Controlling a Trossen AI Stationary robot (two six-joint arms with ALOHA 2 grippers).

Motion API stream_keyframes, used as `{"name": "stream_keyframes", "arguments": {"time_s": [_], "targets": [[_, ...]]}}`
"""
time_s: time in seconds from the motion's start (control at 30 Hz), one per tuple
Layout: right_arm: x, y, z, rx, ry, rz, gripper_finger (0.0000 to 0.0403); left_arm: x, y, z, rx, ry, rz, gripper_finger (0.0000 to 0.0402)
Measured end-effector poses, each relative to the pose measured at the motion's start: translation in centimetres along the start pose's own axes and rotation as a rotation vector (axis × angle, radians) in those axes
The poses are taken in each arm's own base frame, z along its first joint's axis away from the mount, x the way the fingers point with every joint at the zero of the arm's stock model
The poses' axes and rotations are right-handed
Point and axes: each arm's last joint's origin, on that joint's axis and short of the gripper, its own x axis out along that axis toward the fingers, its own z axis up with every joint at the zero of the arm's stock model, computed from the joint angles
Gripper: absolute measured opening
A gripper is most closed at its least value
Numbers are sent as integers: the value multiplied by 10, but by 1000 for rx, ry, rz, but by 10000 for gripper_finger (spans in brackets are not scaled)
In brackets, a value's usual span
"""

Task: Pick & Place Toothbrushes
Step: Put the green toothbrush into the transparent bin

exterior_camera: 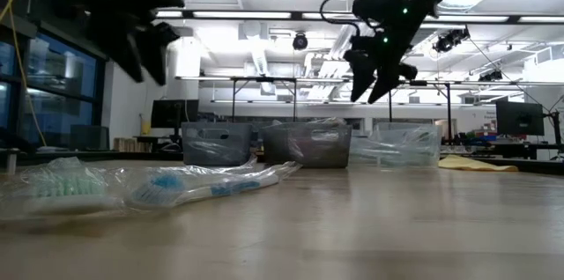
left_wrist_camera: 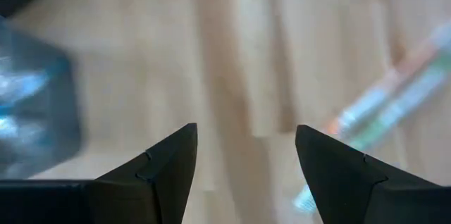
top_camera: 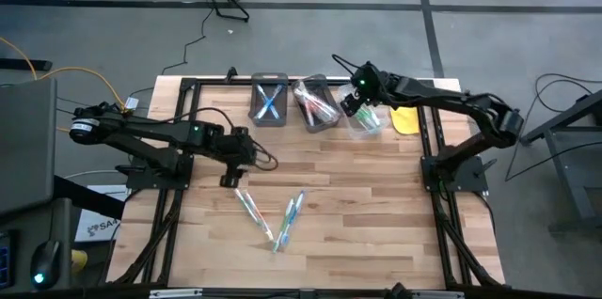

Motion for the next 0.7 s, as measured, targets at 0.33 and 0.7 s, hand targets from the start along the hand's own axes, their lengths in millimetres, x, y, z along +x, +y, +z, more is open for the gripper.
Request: {"name": "stream_keyframes", "arguments": {"time_s": [0.33,0.7], "targets": [[-53,40,-19,-117,-32,95,277,38,-16,-40,166,126,-265,234],[-76,77,-39,-195,-71,159,270,52,-24,-40,180,134,-344,234]]}}
